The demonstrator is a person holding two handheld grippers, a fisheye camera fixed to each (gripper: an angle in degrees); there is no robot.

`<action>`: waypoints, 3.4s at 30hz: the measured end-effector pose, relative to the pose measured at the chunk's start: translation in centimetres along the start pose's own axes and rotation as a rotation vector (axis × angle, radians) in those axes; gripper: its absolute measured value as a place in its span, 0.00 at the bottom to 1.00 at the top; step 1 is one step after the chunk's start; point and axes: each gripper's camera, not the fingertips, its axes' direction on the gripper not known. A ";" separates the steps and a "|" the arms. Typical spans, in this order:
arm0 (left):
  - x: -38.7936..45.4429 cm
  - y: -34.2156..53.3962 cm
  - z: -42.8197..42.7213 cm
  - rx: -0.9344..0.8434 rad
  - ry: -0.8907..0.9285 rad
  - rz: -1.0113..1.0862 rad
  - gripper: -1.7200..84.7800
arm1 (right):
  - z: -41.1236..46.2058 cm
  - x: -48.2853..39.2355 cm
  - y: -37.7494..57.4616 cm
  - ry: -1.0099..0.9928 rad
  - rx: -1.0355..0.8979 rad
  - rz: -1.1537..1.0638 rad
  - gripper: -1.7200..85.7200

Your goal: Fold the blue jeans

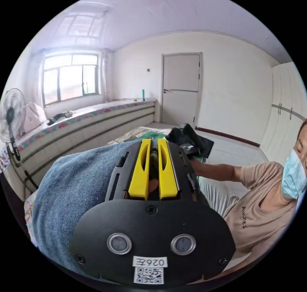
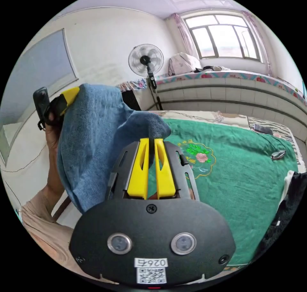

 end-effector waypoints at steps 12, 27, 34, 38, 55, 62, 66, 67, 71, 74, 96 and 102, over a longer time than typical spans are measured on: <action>-12.0 13.9 -6.8 0.163 0.052 -0.191 0.01 | 5.8 11.4 6.8 -0.149 0.069 0.243 0.03; -26.4 23.2 -14.5 -0.132 -0.383 -0.721 0.24 | 23.4 -10.3 7.9 0.114 -0.211 -0.580 0.14; -25.9 21.5 -11.1 -0.492 -0.583 -0.560 0.27 | 24.3 -9.2 7.2 0.202 -0.248 -0.569 0.05; -27.8 23.7 -14.4 -0.382 -0.434 -0.698 0.28 | 18.0 -2.3 3.8 0.098 -0.134 -0.329 0.04; -26.7 24.6 -23.3 -0.164 -0.390 -0.584 0.13 | -0.7 20.9 6.9 0.614 0.174 0.430 0.03; -22.1 25.3 -33.4 0.215 -0.680 -0.500 0.07 | -9.7 19.4 9.6 0.867 0.607 0.406 0.03; -27.2 29.8 -32.6 0.058 -0.632 -0.773 0.08 | -10.0 26.5 9.8 0.769 0.403 0.561 0.04; -28.0 30.7 -32.4 0.028 -0.619 -0.831 0.09 | -9.3 28.0 9.7 0.762 0.324 0.598 0.05; -26.9 33.8 -35.8 0.227 -0.610 -0.987 0.10 | -8.6 33.7 12.3 0.857 0.154 0.890 0.08; -22.9 32.8 -37.4 0.401 -0.692 -0.799 0.06 | -11.8 32.0 14.2 0.733 0.405 0.906 0.08; -20.8 29.7 -20.3 -0.317 -0.517 -0.421 0.08 | 12.0 12.5 6.0 0.357 -0.330 -0.135 0.02; -19.0 30.7 -24.2 -0.095 -0.422 -0.459 0.02 | 6.2 12.6 6.0 0.374 -0.206 -0.143 0.00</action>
